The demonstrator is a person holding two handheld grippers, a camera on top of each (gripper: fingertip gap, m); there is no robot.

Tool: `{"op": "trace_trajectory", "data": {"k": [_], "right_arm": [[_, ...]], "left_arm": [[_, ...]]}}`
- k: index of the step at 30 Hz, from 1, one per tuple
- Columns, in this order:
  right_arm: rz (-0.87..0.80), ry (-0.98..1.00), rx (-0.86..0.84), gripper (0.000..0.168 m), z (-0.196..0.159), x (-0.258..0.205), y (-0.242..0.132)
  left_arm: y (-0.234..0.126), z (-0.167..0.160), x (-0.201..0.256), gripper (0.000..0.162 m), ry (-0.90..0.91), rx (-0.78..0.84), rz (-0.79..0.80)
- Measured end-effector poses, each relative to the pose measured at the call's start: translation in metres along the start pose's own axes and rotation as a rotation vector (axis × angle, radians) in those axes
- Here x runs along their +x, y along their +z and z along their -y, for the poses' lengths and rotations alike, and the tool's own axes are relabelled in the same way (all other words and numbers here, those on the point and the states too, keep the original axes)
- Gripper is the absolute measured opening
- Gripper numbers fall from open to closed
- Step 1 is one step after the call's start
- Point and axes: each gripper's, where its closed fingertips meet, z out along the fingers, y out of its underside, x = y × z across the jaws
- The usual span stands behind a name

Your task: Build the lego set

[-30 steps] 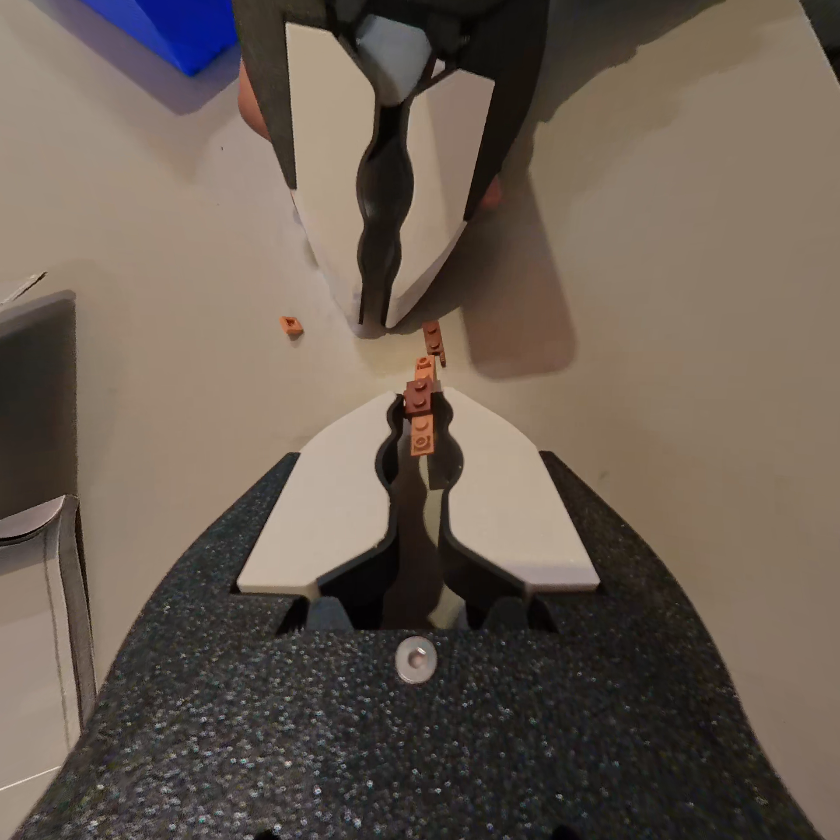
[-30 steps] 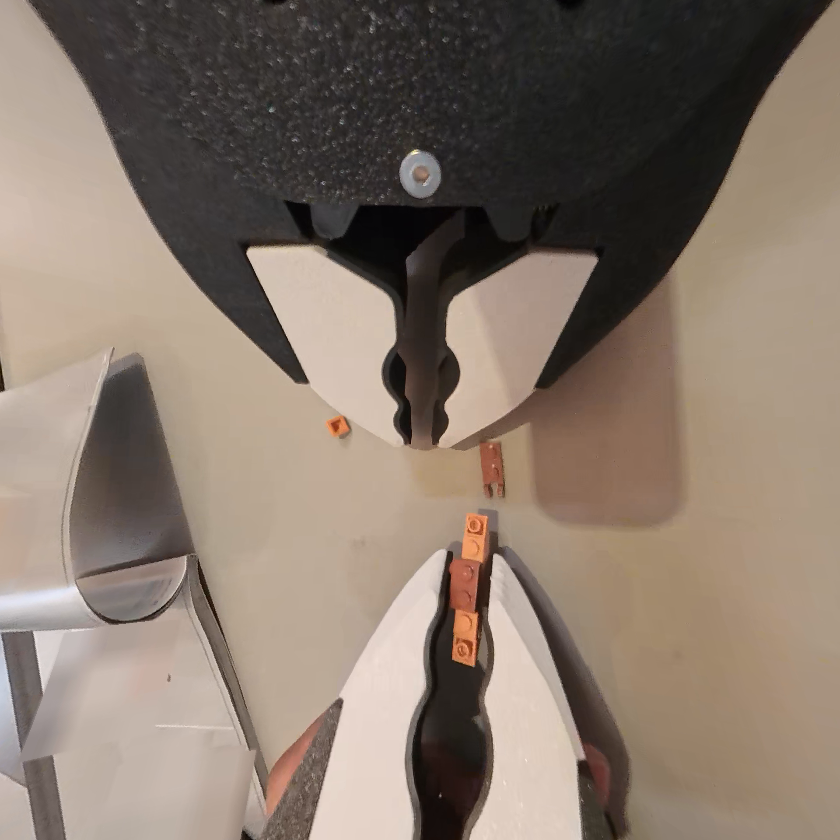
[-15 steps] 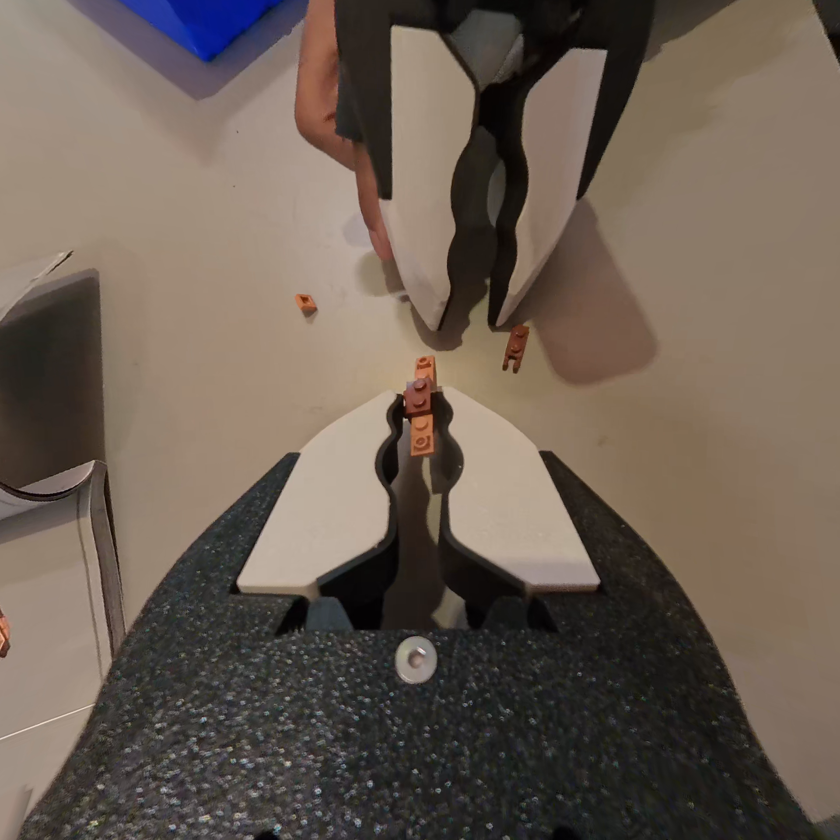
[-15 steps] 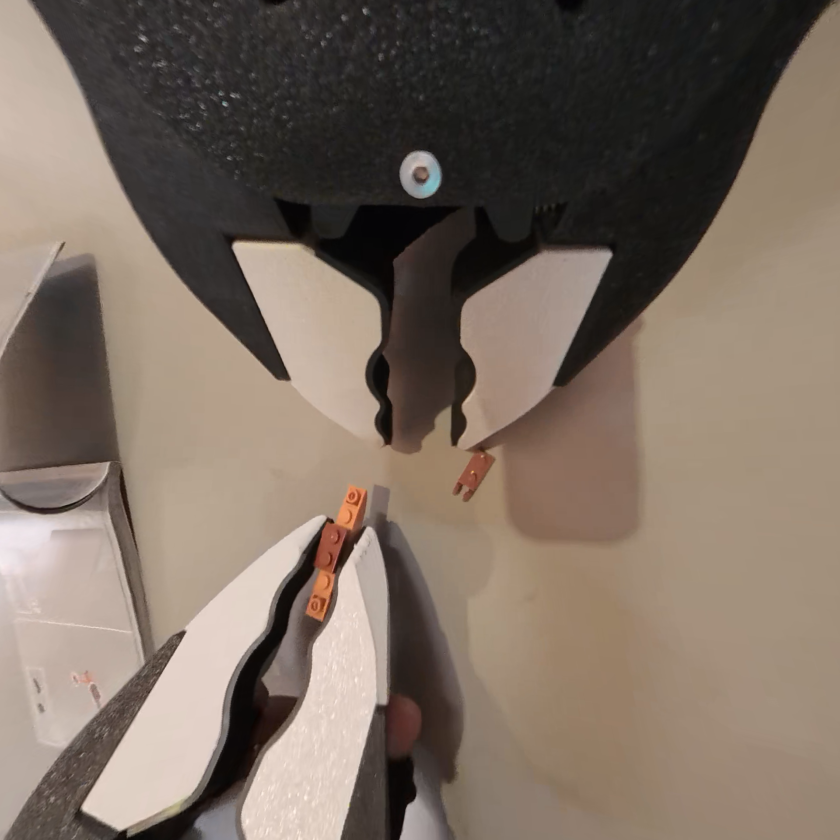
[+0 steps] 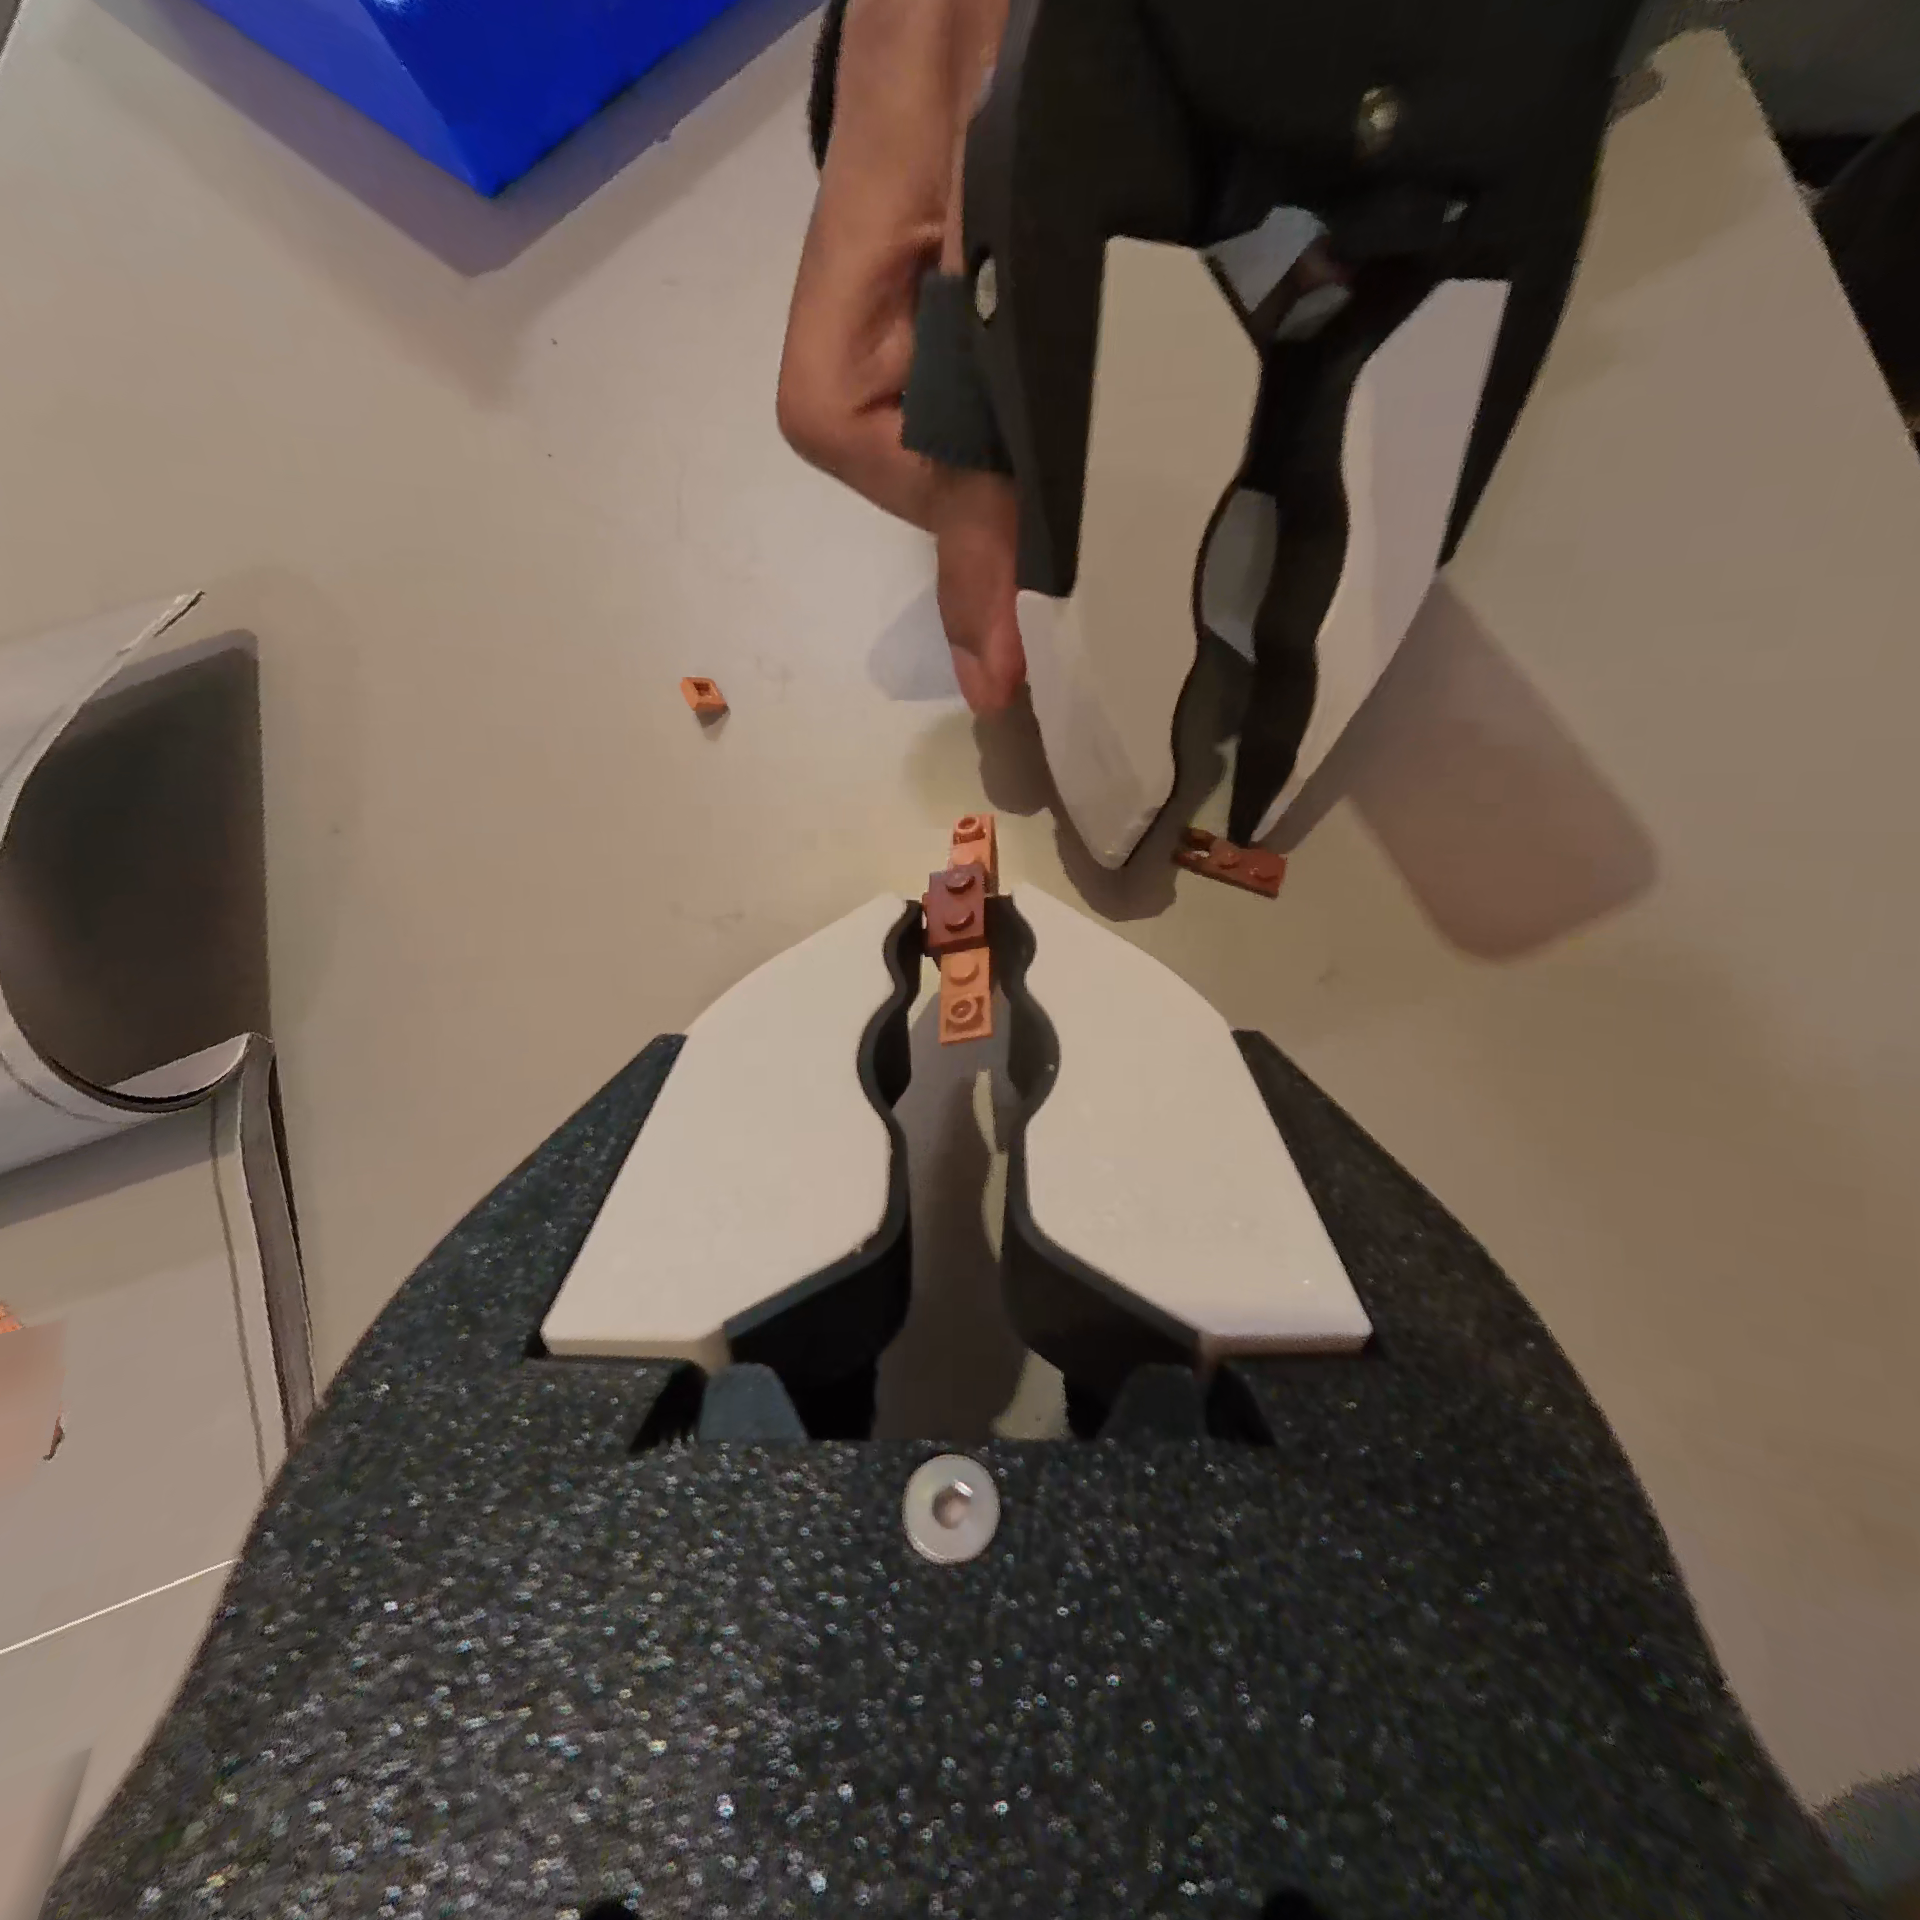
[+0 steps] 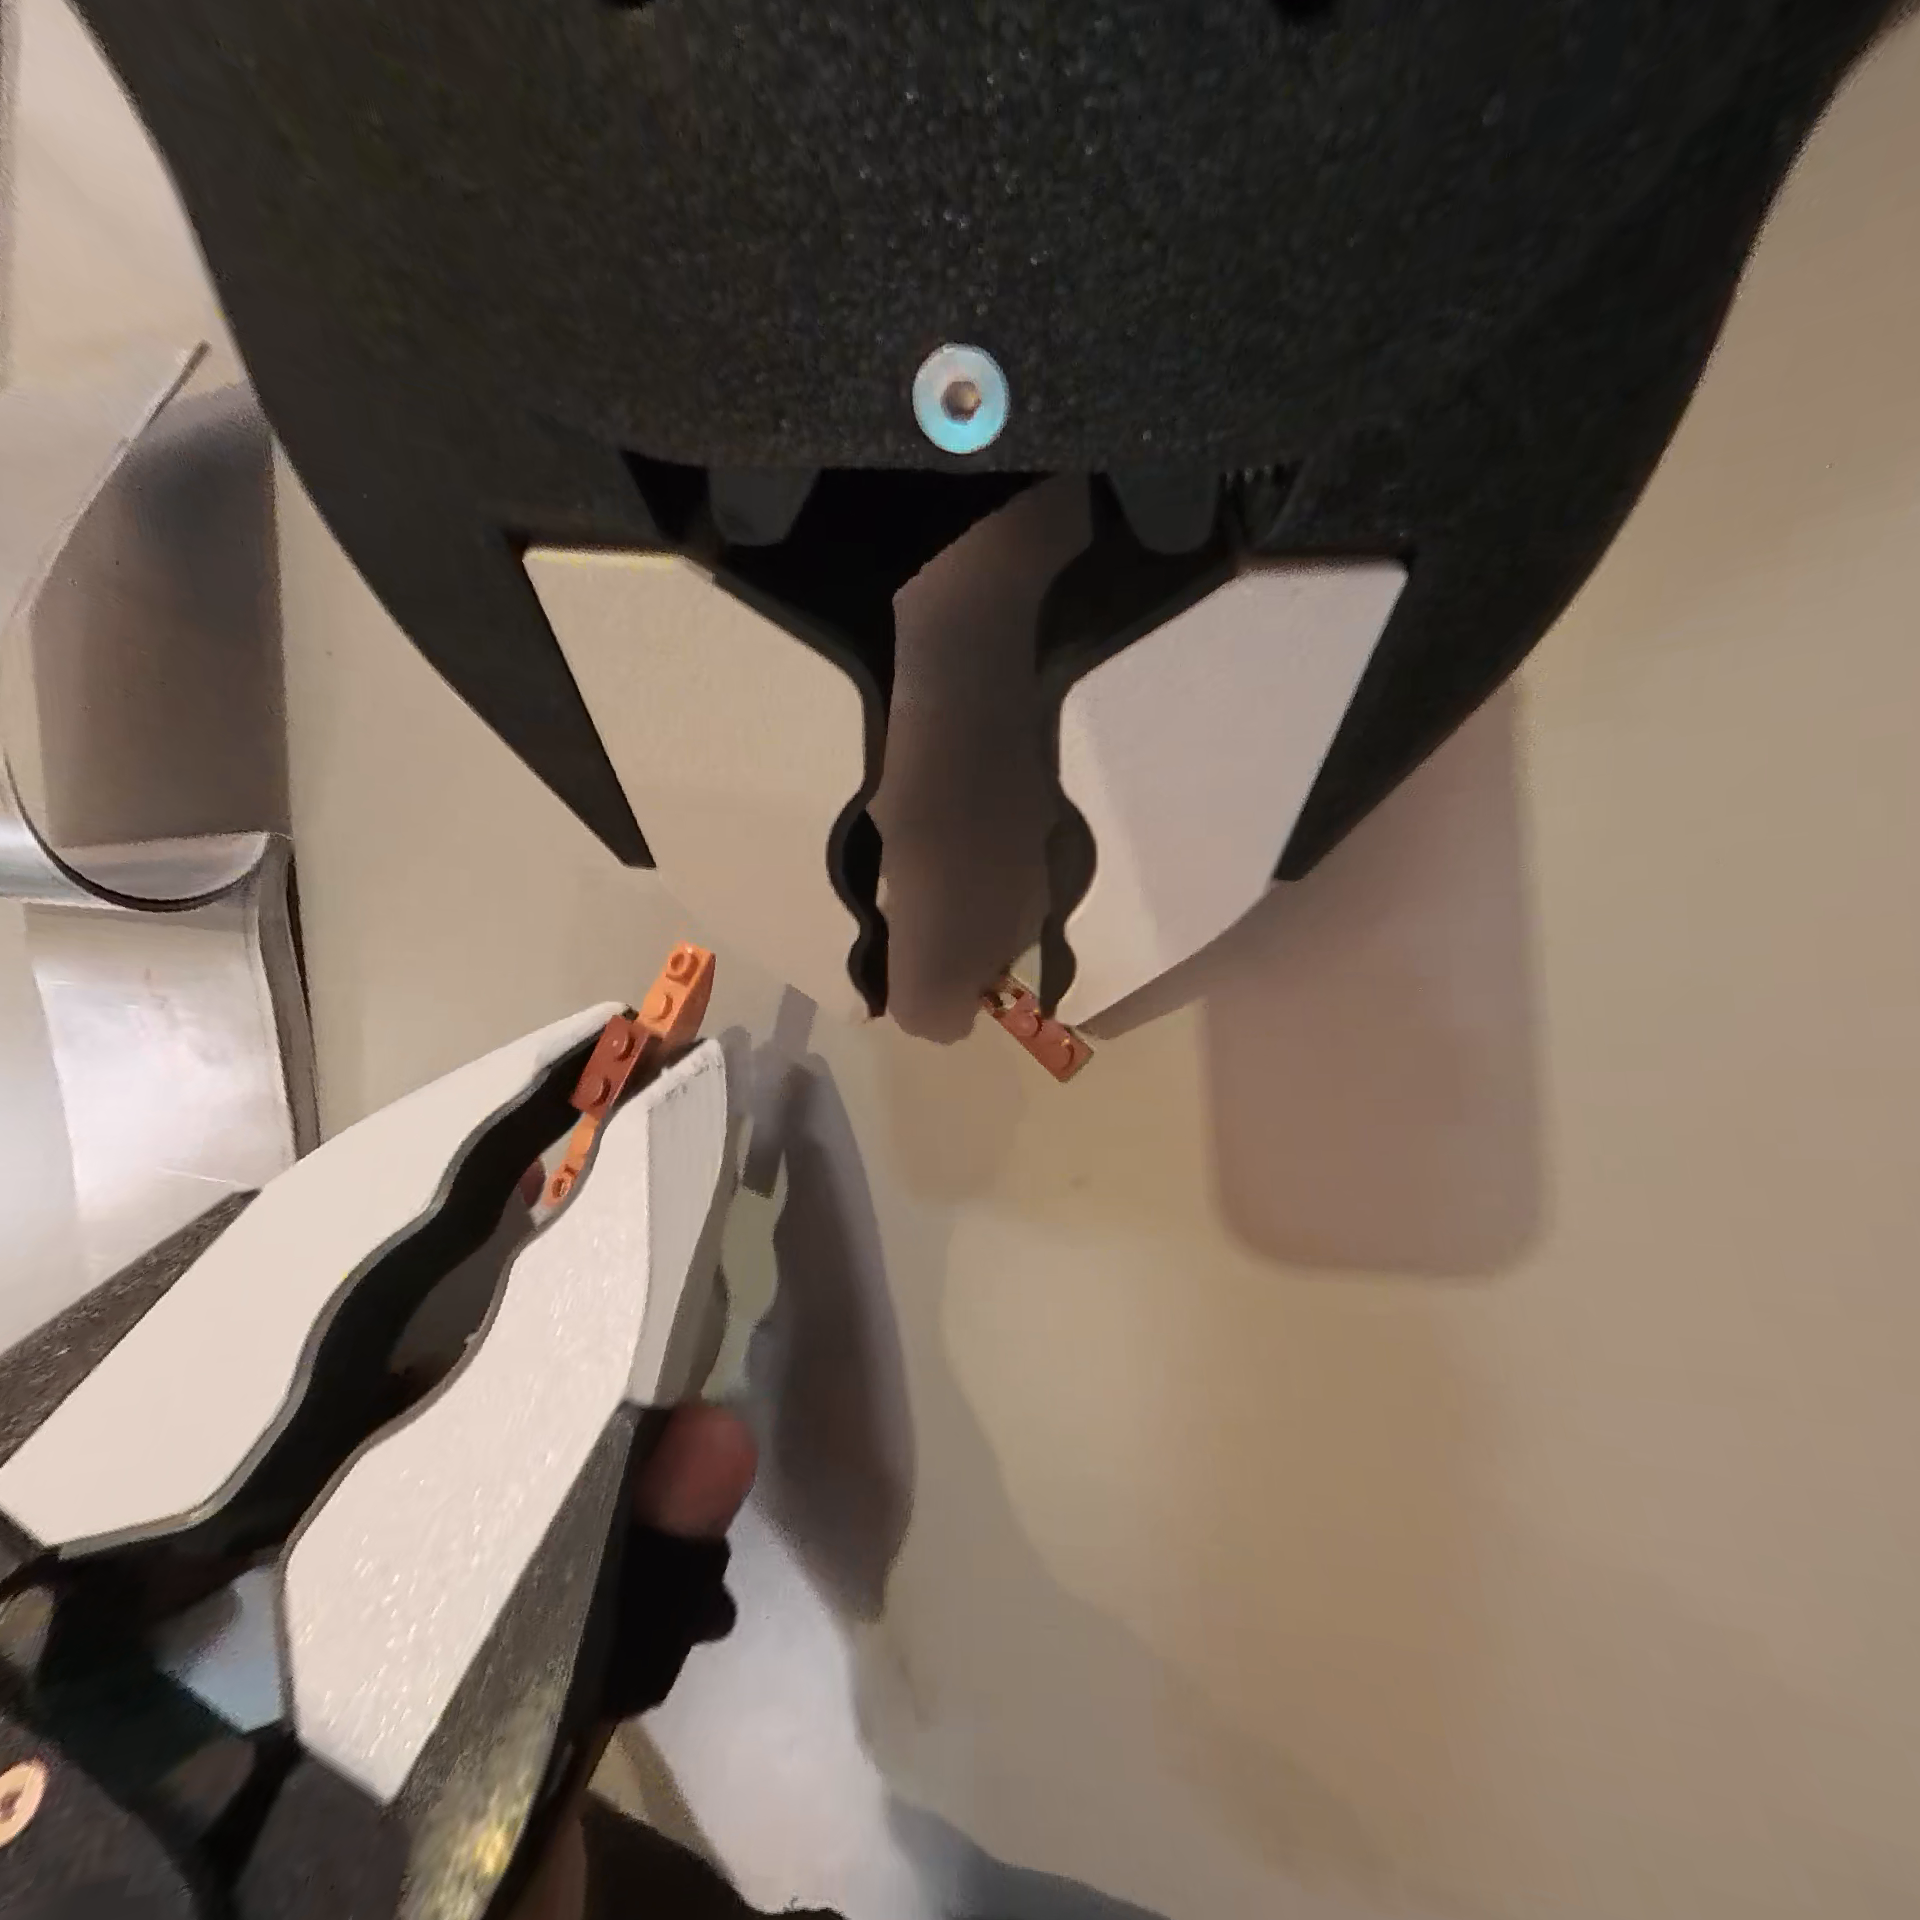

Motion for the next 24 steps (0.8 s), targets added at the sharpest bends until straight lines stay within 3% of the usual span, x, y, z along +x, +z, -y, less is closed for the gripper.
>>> {"op": "trace_trajectory", "data": {"k": [8, 15, 20, 24], "right_arm": [[0.172, -0.03, 0.03, 0.027, 0.004, -0.009, 0.003], [0.237, 0.041, -0.004, 0.008, 0.007, -0.014, 0.007], [0.105, 0.053, -0.043, 0.0, -0.005, 0.001, -0.004], [-0.02, 0.19, 0.075, 0.0, 0.0, 0.028, -0.036]], "left_arm": [[-0.004, -0.004, 0.013, 0.014, 0.049, 0.01, -0.069], [-0.003, -0.005, 0.007, 0.014, 0.086, 0.046, -0.041], [0.0, 0.006, -0.002, 0.014, 0.123, 0.119, 0.026], [0.013, 0.011, -0.006, 0.014, 0.129, 0.137, 0.059]]}}
